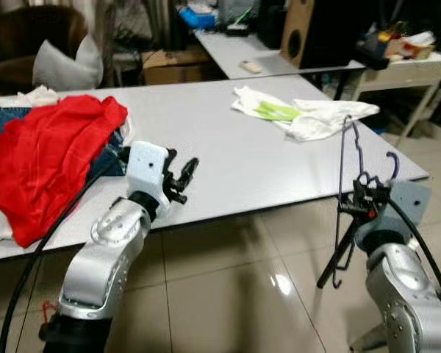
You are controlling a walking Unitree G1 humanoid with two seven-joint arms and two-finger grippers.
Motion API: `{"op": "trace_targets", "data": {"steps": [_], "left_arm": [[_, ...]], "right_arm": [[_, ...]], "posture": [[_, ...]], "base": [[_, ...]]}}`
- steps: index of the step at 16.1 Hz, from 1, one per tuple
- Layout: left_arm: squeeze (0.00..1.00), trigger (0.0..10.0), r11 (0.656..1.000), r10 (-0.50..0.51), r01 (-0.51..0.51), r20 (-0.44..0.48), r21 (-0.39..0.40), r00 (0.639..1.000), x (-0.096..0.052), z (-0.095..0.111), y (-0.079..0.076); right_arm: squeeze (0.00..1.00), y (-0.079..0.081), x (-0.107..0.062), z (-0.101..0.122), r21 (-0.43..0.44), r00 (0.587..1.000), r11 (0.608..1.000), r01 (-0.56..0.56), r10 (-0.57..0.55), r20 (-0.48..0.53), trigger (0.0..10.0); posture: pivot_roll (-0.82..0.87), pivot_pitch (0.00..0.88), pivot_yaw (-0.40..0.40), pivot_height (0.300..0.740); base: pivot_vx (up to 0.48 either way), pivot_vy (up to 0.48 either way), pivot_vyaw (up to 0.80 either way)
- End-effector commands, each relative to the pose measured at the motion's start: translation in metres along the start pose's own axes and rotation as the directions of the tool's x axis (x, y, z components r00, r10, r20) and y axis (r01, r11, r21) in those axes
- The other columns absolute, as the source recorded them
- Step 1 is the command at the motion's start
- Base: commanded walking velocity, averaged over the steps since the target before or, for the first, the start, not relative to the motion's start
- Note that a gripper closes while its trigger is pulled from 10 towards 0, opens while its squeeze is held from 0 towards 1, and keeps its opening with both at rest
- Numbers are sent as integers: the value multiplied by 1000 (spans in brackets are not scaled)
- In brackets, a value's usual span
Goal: Hang hanger
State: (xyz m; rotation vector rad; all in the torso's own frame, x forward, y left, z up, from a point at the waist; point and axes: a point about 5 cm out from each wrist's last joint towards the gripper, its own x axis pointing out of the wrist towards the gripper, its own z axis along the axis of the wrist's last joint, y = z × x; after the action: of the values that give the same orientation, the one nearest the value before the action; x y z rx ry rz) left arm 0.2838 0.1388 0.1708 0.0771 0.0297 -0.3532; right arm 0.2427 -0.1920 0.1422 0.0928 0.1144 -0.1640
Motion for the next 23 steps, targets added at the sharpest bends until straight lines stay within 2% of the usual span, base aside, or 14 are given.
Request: {"op": "trace_targets", "data": {"steps": [1, 5, 9, 14, 23], "left_arm": [[0, 10000, 999, 37, -36, -22, 10, 999, -3, -3, 6], [0, 10000, 999, 32, -32, -35, 1, 999, -9, -8, 9], [0, 10000, 999, 35, -35, -36, 0, 999, -10, -10, 7], [0, 10000, 1000, 19, -19, -25, -7, 1000, -6, -7, 5], [0, 10000, 999, 40, -40, -18, -1, 999, 1, -8, 6]], "right_arm": [[0, 6, 3, -2, -14, 999, 999, -37, 36, -26, 10000], [0, 10, 3, -5, -61, 995, 994, -92, 89, -44, 10000], [0, 14, 5, -3, -15, 992, 993, -117, 116, -45, 10000], [0, 11, 10, 0, -30, 993, 994, -110, 108, -36, 10000], [0, 5, 8, 4, -73, 994, 991, -110, 109, -19, 10000]], "posture": [[-131, 0, -31, 740], [-123, 0, -48, 740], [-118, 0, -62, 740], [-124, 0, -56, 740], [-161, 0, -43, 740]], "base": [[0, 0, 0], [0, 0, 0], [0, 0, 0], [262, 0, -521], [270, 0, 0]]}}
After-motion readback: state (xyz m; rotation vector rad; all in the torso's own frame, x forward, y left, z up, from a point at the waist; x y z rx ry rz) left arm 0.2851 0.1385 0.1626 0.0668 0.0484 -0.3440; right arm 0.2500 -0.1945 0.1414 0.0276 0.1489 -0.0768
